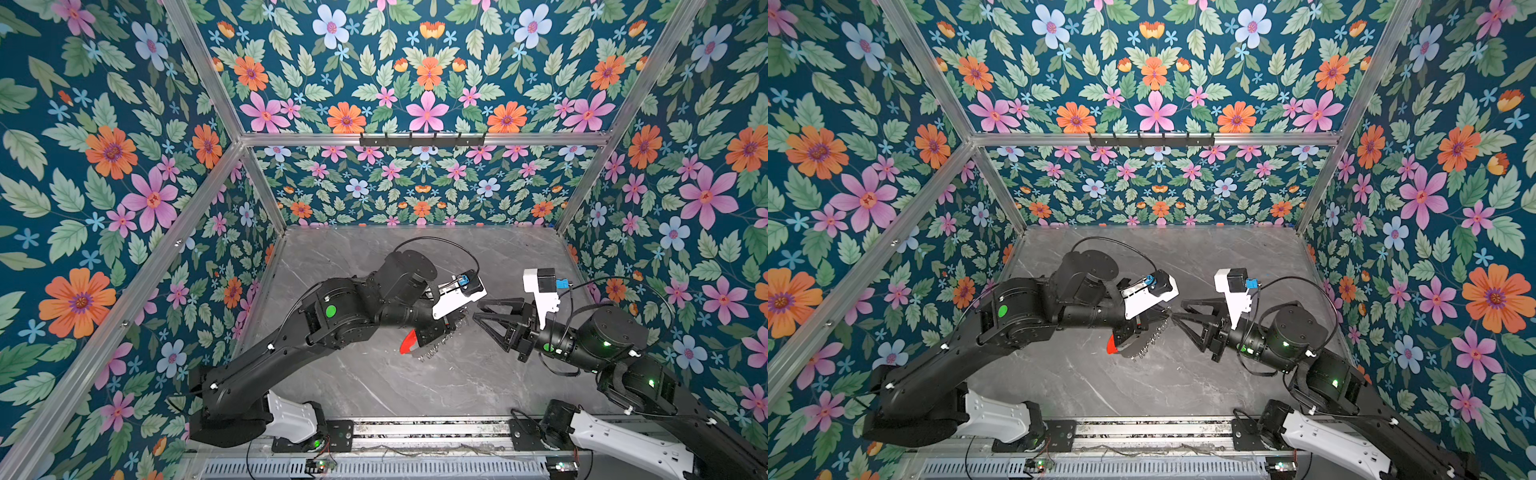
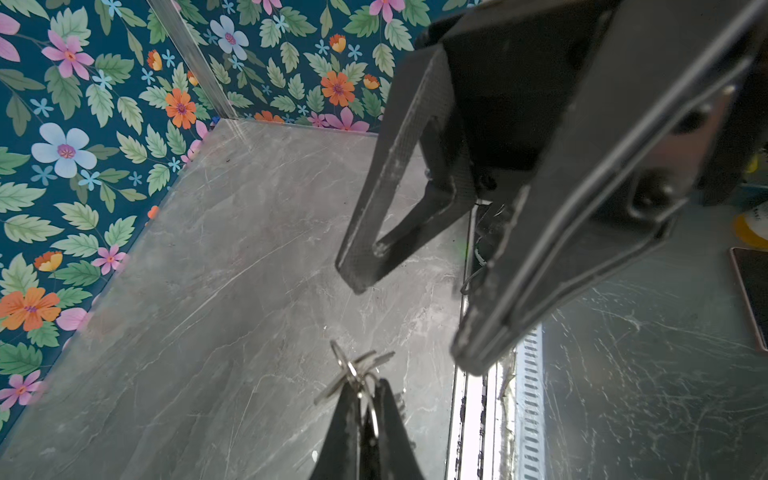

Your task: Remove the keys from the keyring

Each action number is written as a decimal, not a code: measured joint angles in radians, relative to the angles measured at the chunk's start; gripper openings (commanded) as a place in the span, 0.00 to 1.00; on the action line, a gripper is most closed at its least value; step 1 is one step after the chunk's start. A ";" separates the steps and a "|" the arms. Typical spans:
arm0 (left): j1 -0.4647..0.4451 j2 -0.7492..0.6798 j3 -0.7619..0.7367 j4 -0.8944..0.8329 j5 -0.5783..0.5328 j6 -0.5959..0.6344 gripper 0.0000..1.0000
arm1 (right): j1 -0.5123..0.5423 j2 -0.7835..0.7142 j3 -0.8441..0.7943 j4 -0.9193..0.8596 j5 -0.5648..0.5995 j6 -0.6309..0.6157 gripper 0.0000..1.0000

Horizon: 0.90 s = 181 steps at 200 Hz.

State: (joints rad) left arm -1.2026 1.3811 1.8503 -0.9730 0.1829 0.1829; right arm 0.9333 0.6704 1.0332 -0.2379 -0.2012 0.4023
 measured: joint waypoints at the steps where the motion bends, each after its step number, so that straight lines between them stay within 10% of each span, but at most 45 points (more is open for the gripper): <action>1: 0.000 0.000 0.000 0.000 0.002 0.000 0.00 | 0.000 0.000 0.000 0.000 -0.002 -0.002 0.45; 88: 0.010 0.003 0.021 -0.043 0.133 -0.003 0.00 | -0.012 0.037 0.053 -0.052 -0.135 -0.090 0.47; 181: 0.010 -0.013 0.018 -0.076 0.168 -0.018 0.00 | -0.300 0.075 -0.038 0.103 -0.497 0.092 0.44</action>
State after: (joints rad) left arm -1.1923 1.3685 1.8683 -1.0492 0.3508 0.1650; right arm 0.6334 0.7452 0.9955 -0.1352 -0.6979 0.4942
